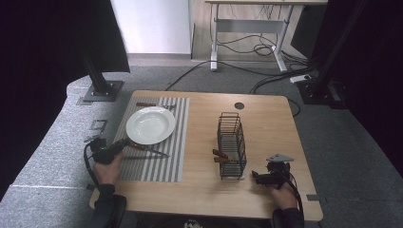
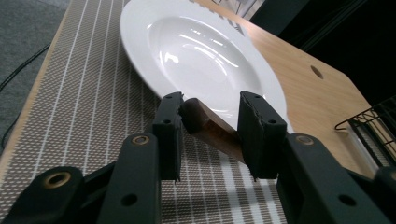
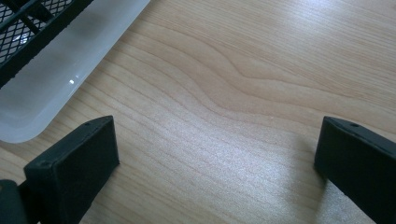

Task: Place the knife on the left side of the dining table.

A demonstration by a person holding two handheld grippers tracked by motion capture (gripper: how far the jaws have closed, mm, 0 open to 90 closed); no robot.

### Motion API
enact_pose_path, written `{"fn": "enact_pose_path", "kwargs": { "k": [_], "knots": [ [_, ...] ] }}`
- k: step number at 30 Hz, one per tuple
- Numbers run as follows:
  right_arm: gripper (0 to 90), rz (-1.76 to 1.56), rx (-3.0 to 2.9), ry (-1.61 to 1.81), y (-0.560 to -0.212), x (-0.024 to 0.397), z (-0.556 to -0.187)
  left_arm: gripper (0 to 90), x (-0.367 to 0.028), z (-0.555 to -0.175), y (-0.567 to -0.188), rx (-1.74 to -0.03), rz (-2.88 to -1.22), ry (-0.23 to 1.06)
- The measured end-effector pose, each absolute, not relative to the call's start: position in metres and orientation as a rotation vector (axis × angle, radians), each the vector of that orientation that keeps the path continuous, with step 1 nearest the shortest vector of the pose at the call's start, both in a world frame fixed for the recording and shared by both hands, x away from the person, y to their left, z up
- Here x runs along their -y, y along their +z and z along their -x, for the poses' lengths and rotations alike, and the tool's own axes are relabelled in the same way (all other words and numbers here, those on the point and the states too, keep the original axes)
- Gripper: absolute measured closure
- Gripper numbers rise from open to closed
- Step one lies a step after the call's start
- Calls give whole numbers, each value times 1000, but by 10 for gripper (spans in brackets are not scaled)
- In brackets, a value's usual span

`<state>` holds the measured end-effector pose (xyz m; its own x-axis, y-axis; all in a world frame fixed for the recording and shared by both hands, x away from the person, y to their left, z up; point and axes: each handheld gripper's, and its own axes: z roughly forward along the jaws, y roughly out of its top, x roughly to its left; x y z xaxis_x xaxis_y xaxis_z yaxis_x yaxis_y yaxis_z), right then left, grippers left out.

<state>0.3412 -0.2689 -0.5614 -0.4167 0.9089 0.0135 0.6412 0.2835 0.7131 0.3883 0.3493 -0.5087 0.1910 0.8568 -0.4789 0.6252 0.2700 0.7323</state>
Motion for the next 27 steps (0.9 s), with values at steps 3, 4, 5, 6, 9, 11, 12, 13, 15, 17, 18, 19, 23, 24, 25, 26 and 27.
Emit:
{"fn": "enact_pose_path", "kwargs": {
  "k": [3,4,5,6,9,11,12,13,15,17,18,19,23,24,25,26,27],
  "knots": [
    [0,-1395,-2162,917,-561,269,-341,598,-353,-390,-514,-1521,-1438,271],
    [0,-1395,-2162,917,-561,269,-341,597,-354,-390,-516,-1523,-1434,264],
    [0,-1396,-2162,917,-561,269,-341,596,-355,-391,-518,-1525,-1434,259],
    [0,-1396,-2162,917,-561,269,-341,595,-357,-391,-519,-1527,-1430,251],
    [0,-1396,-2162,917,-561,269,-341,592,-359,-393,-522,-1528,-1428,238],
    [0,-1396,-2162,917,-561,269,-341,589,-361,-394,-525,-1527,-1430,227],
    [0,-1395,-2162,917,-561,269,-341,593,-362,-395,-527,-1539,-1447,239],
    [0,-1395,-2162,917,-561,269,-341,601,-362,-395,-527,-1539,-1447,239],
    [0,-1395,-2162,917,-561,269,-341,600,-363,-396,-530,-1543,-1470,250],
    [0,-1396,-2162,917,-561,269,-341,599,-364,-396,-534,-1551,-1463,244],
    [0,-1395,-2162,917,-561,269,-341,599,-364,-396,-535,-1555,-1465,243],
    [0,-1396,-2162,917,-561,269,-341,597,-365,-396,-536,-1556,-1470,243],
    [0,-1395,-2162,917,-561,269,-341,593,-365,-398,-538,-1566,-1477,248],
    [0,-1396,-2162,917,-561,269,-341,591,-365,-399,-539,-1572,-1484,250],
    [0,-1395,-2162,917,-561,269,-341,589,-365,-399,-539,-1573,-1487,251],
    [0,-1395,-2162,917,-561,269,-341,587,-365,-400,-540,-1575,-1493,255],
    [0,-1395,-2162,917,-561,269,-341,585,-365,-400,-540,-1575,-1493,255]
  ]
}}
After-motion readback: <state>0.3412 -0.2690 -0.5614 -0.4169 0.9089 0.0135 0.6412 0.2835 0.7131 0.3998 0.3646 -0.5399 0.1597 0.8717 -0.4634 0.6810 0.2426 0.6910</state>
